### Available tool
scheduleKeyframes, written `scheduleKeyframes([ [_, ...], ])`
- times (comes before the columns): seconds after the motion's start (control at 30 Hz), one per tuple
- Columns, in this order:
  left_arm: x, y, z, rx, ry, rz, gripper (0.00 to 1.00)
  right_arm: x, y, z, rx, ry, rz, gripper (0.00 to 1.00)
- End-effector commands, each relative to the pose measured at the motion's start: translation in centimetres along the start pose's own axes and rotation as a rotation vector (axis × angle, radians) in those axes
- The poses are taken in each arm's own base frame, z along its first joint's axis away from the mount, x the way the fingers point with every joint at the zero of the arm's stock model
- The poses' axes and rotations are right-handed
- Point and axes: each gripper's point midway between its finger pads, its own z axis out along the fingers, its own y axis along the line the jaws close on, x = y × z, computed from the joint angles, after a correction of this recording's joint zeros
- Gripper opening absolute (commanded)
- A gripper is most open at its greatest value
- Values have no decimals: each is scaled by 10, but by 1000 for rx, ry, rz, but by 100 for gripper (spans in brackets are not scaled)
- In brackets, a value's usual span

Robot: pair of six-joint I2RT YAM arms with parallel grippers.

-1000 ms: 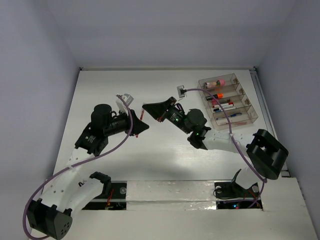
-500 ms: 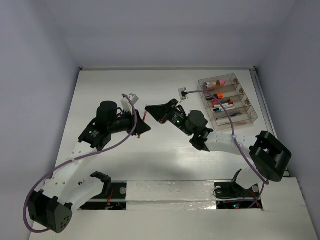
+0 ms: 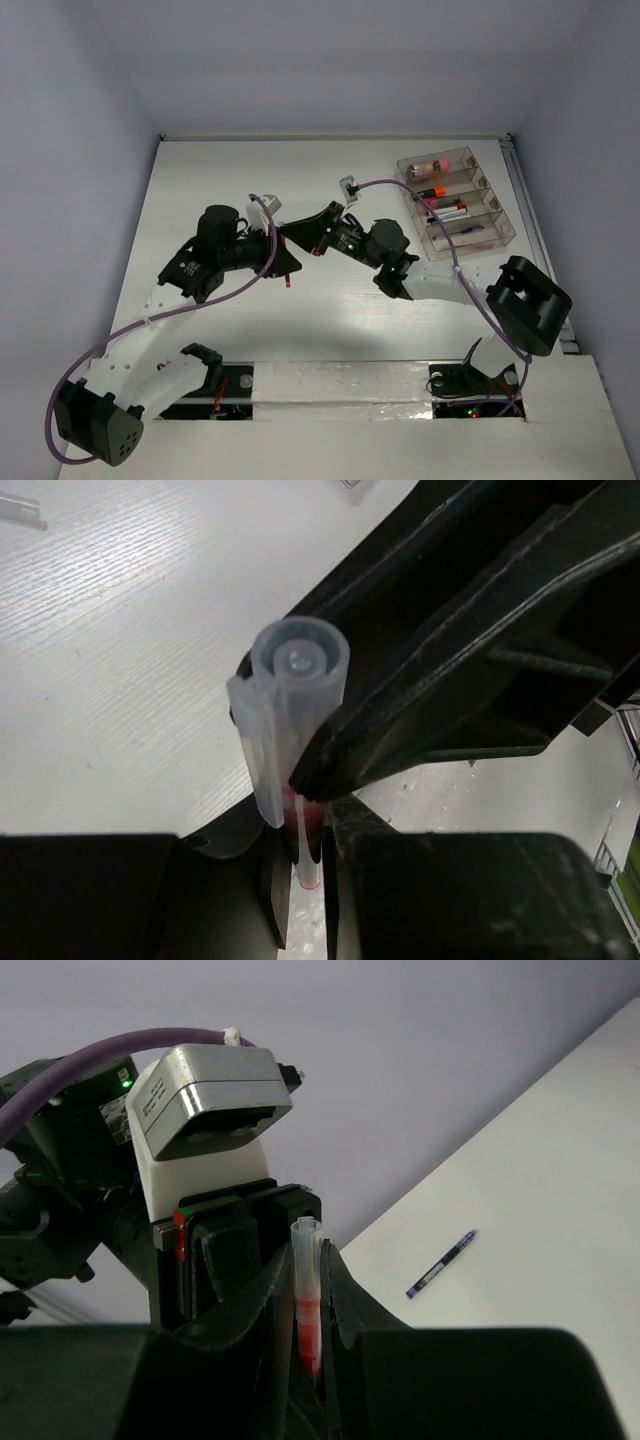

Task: Sort the stationery into containers
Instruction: Place the pen in the storage box.

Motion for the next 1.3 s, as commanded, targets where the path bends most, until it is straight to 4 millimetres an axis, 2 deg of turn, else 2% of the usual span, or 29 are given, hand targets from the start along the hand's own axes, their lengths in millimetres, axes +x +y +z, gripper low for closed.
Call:
scheduleKeyframes([
  [0.0,-154,-33,-43,-35,-554,230,0,137,54,-69,-239,566,184,0],
  [0.07,-154,-32,-44,-41,-560,233,0,135,45,-71,-185,541,162,0],
  [0.1,-152,-31,-43,-42,-556,232,0,132,35,-69,-118,509,140,0],
  [0.13,-151,-32,-44,-37,-555,233,0,122,35,-68,-96,469,124,0],
  [0.17,-149,-32,-43,-35,-551,229,0,116,22,-69,-35,434,118,0],
  [0.2,-148,-32,-42,-31,-548,228,0,112,22,-68,-23,418,113,0],
  [0.23,-146,-33,-40,-17,-538,223,0,99,19,-66,-5,377,104,0],
  [0.27,-143,-35,-37,-4,-525,222,0,98,16,-66,23,372,107,0],
  [0.33,-138,-36,-33,17,-497,214,0,79,0,-61,90,305,88,0],
  [0.4,-129,-37,-26,38,-460,208,0,61,-4,-57,108,248,89,0],
  [0.47,-119,-40,-18,61,-415,202,11,46,-4,-52,106,204,82,0],
  [0.57,-106,-40,-10,84,-359,195,19,21,-13,-45,128,138,89,0],
  [0.6,-102,-43,-8,98,-343,199,19,13,-13,-43,125,105,124,0],
  [0.63,-99,-42,-6,103,-329,200,17,8,-13,-43,109,92,139,0],
  [0.67,-96,-43,-5,102,-315,202,8,1,-17,-43,101,77,152,0],
  [0.77,-98,-44,-6,89,-324,220,0,-2,-9,-42,28,79,179,0],
  [0.83,-98,-44,-7,88,-330,225,0,0,-4,-45,2,92,154,0],
  [0.9,-99,-42,-9,70,-343,223,0,0,-11,-51,34,92,128,0],
  [0.93,-100,-41,-10,60,-351,223,0,-4,-8,-55,36,88,107,0],
  [0.97,-100,-40,-9,59,-349,221,0,4,-15,-60,68,118,81,3],
  [1.0,-100,-40,-9,60,-348,222,0,4,-15,-62,71,125,63,8],
  [1.03,-98,-39,-8,60,-342,216,0,7,-14,-65,70,141,47,16],
  [1.07,-97,-39,-7,64,-338,212,0,7,-9,-68,54,151,30,33],
  [1.1,-96,-38,-5,65,-334,208,0,13,-9,-71,46,190,6,38],
  [1.17,-97,-38,-5,69,-340,207,0,14,-6,-70,37,215,-10,51],
  [1.27,-98,-43,-6,89,-346,198,0,22,0,-66,-27,273,-15,57],
])
